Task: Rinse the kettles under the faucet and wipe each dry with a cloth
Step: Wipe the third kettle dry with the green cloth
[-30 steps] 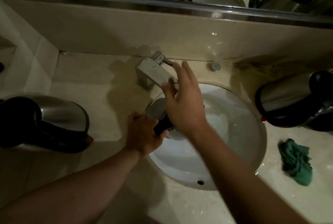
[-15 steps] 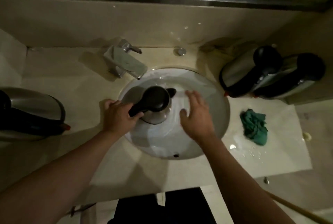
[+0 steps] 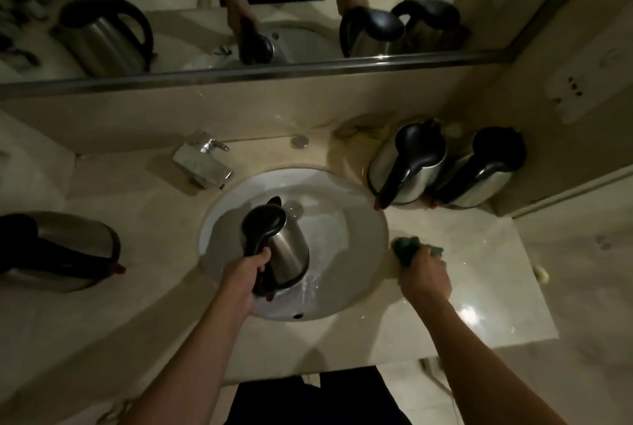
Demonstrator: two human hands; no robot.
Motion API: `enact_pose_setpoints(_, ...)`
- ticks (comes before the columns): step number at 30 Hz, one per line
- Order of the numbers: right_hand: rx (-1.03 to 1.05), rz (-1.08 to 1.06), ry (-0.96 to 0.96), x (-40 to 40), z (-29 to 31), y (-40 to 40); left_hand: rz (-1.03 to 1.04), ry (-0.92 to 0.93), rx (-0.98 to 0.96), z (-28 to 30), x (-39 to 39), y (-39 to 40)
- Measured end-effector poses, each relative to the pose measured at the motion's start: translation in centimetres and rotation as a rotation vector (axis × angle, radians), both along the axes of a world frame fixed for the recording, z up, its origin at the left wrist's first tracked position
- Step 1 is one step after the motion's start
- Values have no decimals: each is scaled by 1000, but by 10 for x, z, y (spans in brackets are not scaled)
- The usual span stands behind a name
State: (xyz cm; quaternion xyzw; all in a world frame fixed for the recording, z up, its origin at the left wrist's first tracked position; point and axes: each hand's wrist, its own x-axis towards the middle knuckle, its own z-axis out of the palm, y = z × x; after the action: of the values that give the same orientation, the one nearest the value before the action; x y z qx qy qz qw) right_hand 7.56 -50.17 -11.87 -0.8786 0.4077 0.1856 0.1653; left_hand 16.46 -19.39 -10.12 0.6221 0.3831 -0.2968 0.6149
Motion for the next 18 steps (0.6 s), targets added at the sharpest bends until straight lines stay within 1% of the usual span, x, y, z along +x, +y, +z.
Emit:
enact_pose_setpoints(1,32,29,8,3,7,-2,18,-16,2,10,-4,-2)
enact_pose_setpoints(3,135,52,-67,6,28,-6,60,-74,-13,35,-15,-8)
enact_pose_setpoints(5,273,-15,-194,10,50,-10,117,-172,-40,62,-25,-13)
enact_pose_setpoints(6,346,-95,-255,10,60,-13,133,-213,-57,73,-29,-15)
enact_pose_setpoints(7,448,-205,-320,9,72,-15,156,-241,-76,84,-31,-16)
enact_pose_setpoints(9,749,-424,-451,5,96,-15,185,-304,-103,111,-36,-21)
enact_pose_setpoints(10,916,-492,-497,4,112,-12,188,-332,-98,124,-37,-23)
enact_pose_setpoints(11,1055,-516,-535,4,128,-8,191,-348,-86,134,-38,-24)
enact_pose_setpoints(14,1367,-497,-659,10,189,8,223,-382,-67,161,-38,-27)
enact_pose_setpoints(16,1519,-438,-747,17,230,20,230,-406,-55,177,-39,-30)
enact_pose_setpoints(17,1507,-359,-796,21,246,28,237,-414,-54,184,-40,-32)
enact_pose_setpoints(18,1420,-249,-861,27,257,37,237,-423,-68,191,-42,-35)
